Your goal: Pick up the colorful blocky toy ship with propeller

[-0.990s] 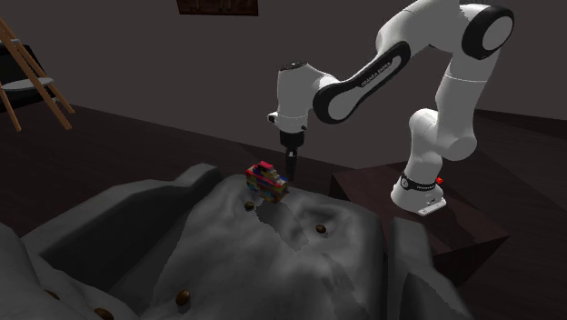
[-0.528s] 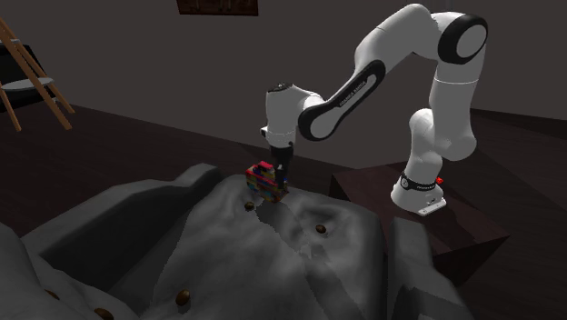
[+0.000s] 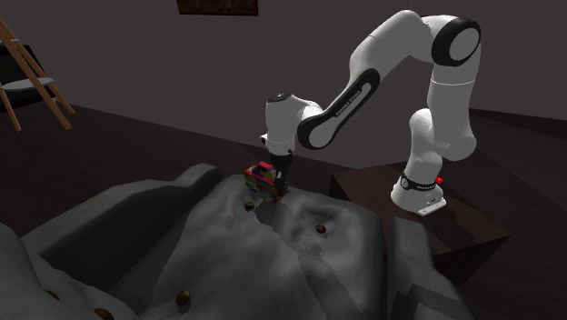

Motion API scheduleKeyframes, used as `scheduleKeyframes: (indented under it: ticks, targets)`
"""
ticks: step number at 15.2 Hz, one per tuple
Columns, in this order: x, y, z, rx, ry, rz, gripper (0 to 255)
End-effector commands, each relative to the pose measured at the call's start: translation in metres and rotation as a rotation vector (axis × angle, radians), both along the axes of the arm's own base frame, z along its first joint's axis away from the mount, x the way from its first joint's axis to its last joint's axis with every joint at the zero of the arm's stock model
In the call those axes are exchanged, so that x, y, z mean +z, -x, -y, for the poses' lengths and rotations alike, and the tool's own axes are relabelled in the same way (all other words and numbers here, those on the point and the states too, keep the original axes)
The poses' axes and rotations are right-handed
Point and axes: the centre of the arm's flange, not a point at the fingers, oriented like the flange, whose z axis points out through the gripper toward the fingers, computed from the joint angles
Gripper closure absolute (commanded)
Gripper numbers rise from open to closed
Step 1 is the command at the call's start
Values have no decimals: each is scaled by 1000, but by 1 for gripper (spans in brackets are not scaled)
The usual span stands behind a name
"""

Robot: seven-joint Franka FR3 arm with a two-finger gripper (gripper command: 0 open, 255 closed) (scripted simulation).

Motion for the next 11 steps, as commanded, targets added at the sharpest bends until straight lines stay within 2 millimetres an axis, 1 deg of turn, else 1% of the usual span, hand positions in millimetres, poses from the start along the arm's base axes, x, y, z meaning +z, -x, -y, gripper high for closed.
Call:
scheduleKeyframes:
  ticks: [1,8,11]
  targets:
    - [-1,0,0,0,0,0,255]
    - [-1,0,0,0,0,0,255]
    - [14,0,0,0,0,0,255]
